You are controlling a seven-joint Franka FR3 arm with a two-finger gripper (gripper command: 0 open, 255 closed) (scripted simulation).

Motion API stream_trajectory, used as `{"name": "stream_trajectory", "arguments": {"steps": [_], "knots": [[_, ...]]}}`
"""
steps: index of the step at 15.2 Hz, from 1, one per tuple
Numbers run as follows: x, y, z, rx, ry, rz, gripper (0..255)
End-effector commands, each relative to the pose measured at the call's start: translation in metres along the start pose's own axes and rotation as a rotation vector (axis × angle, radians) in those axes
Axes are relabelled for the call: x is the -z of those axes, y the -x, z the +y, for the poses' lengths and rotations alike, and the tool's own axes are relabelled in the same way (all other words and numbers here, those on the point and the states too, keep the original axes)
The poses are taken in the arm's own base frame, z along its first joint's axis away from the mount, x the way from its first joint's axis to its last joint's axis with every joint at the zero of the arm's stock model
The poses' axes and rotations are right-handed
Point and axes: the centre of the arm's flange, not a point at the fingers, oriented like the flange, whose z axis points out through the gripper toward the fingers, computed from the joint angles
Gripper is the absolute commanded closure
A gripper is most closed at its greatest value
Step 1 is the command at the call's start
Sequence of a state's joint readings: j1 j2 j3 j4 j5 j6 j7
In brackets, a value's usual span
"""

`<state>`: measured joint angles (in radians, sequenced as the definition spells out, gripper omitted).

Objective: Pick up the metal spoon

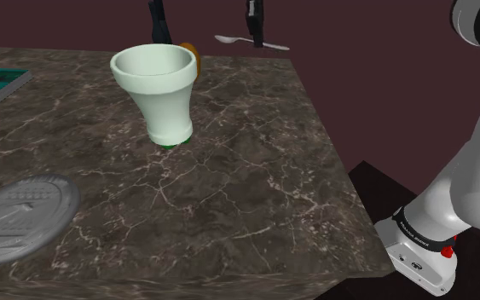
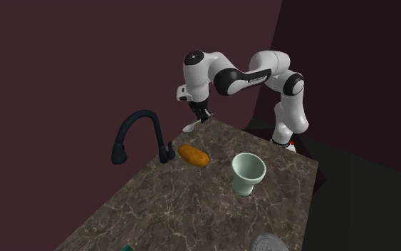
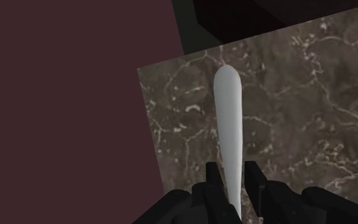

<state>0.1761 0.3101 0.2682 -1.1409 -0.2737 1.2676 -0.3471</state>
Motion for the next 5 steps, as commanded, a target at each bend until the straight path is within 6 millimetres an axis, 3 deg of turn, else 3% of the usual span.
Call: {"name": "stream_trajectory", "arguments": {"steps": [1, 5], "knots": [[0.011, 0.002, 0.001, 0.0, 0.0, -0.001, 255], [0.022, 0.005, 0.002, 0.0, 0.0, -0.001, 255]]}}
